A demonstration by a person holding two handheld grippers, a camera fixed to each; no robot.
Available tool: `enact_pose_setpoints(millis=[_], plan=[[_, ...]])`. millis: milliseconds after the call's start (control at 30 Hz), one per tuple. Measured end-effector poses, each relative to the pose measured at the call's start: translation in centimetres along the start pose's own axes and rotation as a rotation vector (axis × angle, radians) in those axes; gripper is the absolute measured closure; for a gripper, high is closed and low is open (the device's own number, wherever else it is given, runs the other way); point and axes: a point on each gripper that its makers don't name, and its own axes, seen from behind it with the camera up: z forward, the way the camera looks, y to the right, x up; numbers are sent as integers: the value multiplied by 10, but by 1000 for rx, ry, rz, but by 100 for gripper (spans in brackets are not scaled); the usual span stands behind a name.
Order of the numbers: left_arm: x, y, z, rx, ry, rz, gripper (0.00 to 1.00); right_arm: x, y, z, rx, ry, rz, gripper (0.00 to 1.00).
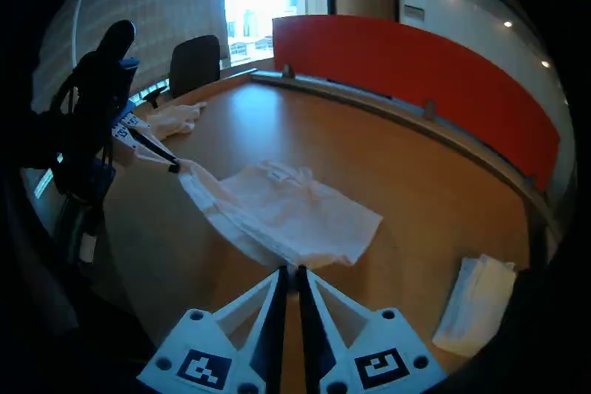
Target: Fold towel
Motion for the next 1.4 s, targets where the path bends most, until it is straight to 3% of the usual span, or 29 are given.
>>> enact_pose_setpoints(millis=[567,900,1100,1400], plan=[[0,4,-19,-5,-10,-17,90,4,-14,-15,25,-10,-2,89],[5,3,-16,-6,-4,-24,90,6,-11,-13,18,-12,-4,89],[14,-4,-4,6,0,-28,91,11,1,-1,6,-17,-5,89],[28,-22,33,35,-10,-42,91,17,31,32,-26,-45,-11,89]])
